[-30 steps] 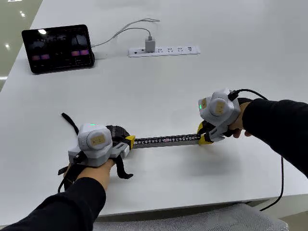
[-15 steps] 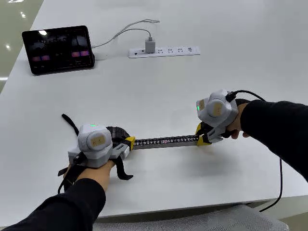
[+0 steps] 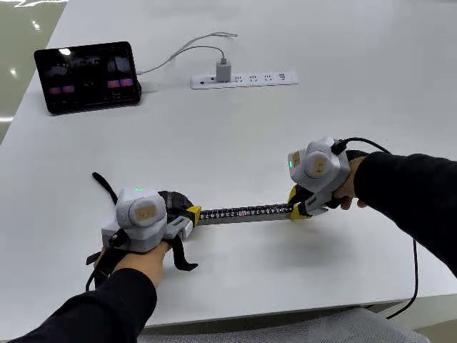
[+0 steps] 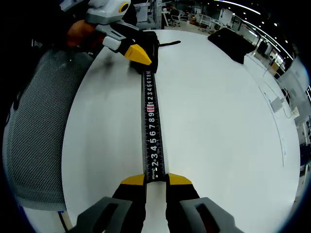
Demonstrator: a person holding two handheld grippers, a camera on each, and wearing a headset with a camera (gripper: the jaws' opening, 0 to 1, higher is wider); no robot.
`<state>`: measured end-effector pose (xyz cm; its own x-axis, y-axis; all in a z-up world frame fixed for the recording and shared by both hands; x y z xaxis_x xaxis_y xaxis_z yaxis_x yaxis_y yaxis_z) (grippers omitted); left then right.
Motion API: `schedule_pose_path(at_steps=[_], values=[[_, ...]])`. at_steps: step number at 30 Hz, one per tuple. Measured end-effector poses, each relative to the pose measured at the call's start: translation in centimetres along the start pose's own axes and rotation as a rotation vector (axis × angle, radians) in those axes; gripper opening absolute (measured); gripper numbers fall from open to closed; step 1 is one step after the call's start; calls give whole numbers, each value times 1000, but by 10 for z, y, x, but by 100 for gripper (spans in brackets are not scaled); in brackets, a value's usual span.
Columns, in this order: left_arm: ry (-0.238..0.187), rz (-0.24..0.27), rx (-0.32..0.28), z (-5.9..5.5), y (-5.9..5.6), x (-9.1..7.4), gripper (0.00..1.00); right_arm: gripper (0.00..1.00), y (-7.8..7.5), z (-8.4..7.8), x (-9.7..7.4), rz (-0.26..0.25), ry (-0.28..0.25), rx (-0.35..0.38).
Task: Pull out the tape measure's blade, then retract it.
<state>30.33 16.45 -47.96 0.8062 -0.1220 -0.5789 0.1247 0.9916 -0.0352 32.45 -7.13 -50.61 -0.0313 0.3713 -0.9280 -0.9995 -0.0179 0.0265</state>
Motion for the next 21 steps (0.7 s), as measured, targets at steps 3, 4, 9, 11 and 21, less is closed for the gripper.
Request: schedule_pose_path(at_steps=[3, 4, 9, 11, 21], values=[[0, 0, 0, 0, 0, 0, 61, 12, 0, 1, 0, 0, -5, 2], [0, 0, 0, 0, 0, 0, 61, 12, 0, 2, 0, 0, -5, 3], [-2, 0, 0, 0, 0, 0, 61, 12, 0, 4, 1, 1, -6, 9], [-1, -1, 0, 0, 0, 0, 61, 11, 0, 6, 2, -3, -4, 24], [0, -2, -2, 0, 0, 0, 61, 11, 0, 9, 3, -1, 2, 8]])
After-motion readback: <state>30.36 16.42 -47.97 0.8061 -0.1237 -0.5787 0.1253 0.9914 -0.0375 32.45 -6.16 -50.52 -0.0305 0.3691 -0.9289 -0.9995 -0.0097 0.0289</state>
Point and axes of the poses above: the centre of the closed fingertips' face, and the gripper's own axes: x roughly forward along the fingers, y roughly to its left, z roughly out of its top, the point moved 2 cm from there along -x, roughly backward along the fingers, and after that the axes turned 2 degrees about x, right-handed, at the moved point
